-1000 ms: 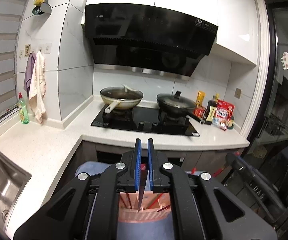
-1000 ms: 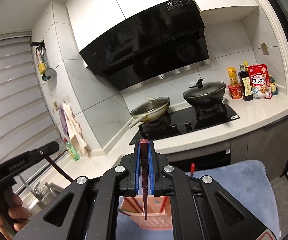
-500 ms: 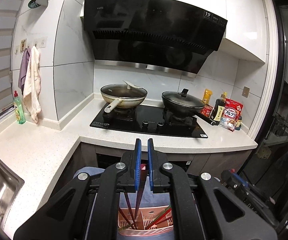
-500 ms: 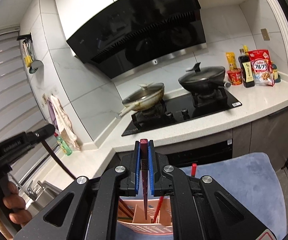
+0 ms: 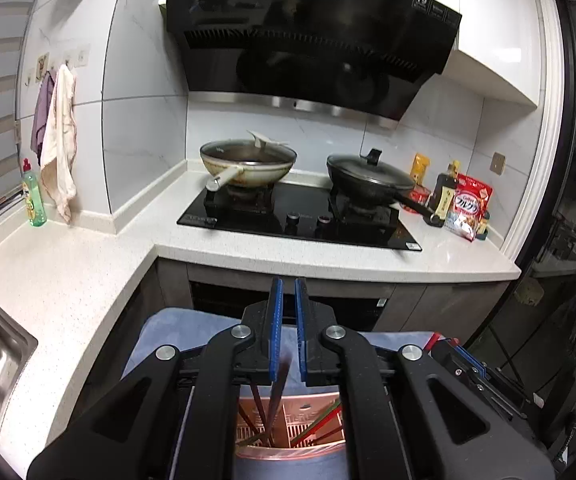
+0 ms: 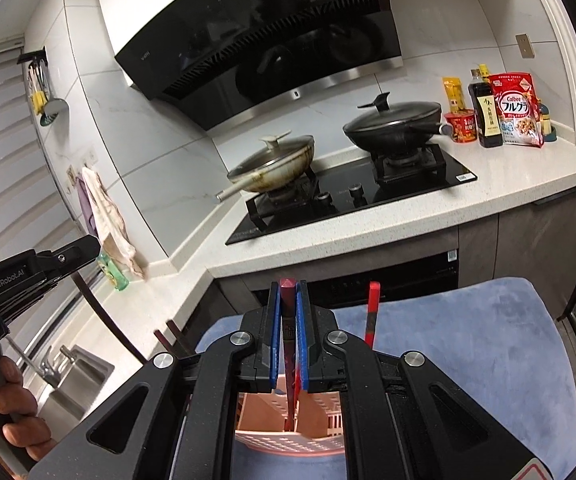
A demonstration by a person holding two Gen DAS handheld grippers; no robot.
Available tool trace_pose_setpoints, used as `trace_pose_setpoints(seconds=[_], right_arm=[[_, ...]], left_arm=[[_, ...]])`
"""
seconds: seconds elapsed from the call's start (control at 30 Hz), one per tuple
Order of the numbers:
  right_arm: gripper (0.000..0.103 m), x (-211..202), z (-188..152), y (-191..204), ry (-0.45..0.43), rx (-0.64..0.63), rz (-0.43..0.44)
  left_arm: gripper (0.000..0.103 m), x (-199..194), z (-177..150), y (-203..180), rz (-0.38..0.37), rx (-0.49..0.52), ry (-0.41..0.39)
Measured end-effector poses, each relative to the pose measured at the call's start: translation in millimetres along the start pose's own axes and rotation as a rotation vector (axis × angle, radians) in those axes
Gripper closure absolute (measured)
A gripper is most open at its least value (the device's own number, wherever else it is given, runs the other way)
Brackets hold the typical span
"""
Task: Organize utensils
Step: 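Open both tools to release the chopsticks in the basket, then move both open tools down to the brown chopstick and gold spoon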
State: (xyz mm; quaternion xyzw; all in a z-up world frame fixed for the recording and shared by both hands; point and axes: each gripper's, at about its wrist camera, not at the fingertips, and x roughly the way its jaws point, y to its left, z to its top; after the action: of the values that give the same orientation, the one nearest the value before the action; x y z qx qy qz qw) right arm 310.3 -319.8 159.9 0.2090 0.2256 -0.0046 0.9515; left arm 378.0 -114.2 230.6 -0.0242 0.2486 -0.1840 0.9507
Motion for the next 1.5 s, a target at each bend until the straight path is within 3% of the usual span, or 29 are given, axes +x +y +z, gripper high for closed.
trace_pose_setpoints(seconds=[0.2,0.27,0.33,0.4,0.97,1.03,1.5], right_arm=[[0.092,2.0,-5.3,-1.3,0.007,-0.005,-0.012],[0.089,-0.8,-4.6,-1.5,0.001,-0.001,-0.015],[0.083,-4.3,-3.2,-0.7,-0.007,0.001,-0.014],[0.075,-9.2,-2.2,1.5,-0.018,-0.007,-0.015],[0.062,-51.8,-13.8,25.8,-0.046,-0.072,-0.004],[0.062,-57.7,-18.1,28.0,-0.041,-0.076,-0.006],[0.057,-106.5,-74.5,28.8,0.013,-0.113,-0.036]], left_arm=[[0.093,9.9,-13.4,1.7,0.012,0.000,0.040],[0.078,10.5,-16.8,2.7,0.029,-0.001,0.040],[0.054,9.0,-20.2,3.8,0.045,-0.007,0.032],[0.046,6.1,-22.4,4.0,0.064,-0.007,0.019],[0.041,-22.0,-40.6,-0.1,0.126,0.038,0.035],[0.035,-27.6,-43.9,-0.5,0.130,0.039,0.035],[0.032,-71.8,-99.9,4.0,0.165,0.059,0.059]])
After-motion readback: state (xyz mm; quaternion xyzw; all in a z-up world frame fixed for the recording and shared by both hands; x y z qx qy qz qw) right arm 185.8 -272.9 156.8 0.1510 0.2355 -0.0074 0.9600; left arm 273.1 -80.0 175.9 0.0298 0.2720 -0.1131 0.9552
